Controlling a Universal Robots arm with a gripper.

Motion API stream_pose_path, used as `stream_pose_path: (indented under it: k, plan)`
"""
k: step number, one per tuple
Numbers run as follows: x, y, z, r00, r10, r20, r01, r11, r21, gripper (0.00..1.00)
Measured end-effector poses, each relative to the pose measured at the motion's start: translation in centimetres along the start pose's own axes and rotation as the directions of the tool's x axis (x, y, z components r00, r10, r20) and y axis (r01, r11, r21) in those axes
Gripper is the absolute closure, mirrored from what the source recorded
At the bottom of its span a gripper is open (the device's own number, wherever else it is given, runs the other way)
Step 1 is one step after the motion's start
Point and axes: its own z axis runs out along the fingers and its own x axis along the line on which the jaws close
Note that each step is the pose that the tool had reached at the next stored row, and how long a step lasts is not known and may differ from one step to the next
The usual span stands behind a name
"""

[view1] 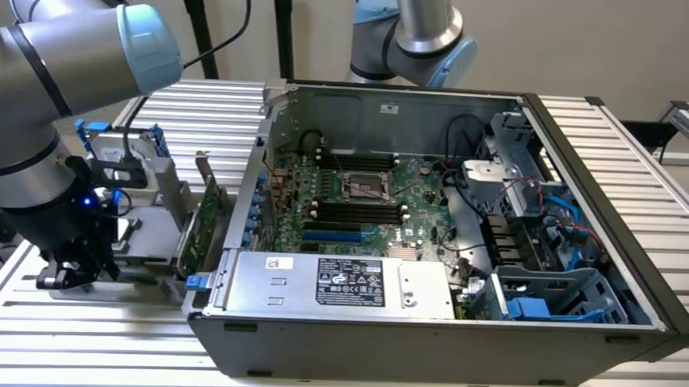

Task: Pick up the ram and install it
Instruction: 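Pick up the ram and move it above insertion slot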

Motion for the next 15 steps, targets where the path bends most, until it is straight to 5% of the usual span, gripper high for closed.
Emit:
stream_pose_path:
  k: [8,15]
  plan:
    - [0.0,0.00,-3.64,1.0000,-0.007,-0.0002,0.007,1.0000,-0.0022,0.87]
    - [0.0,-0.81,-6.87,0.9998,-0.020,-0.0004,0.020,0.9998,-0.0035,0.87]
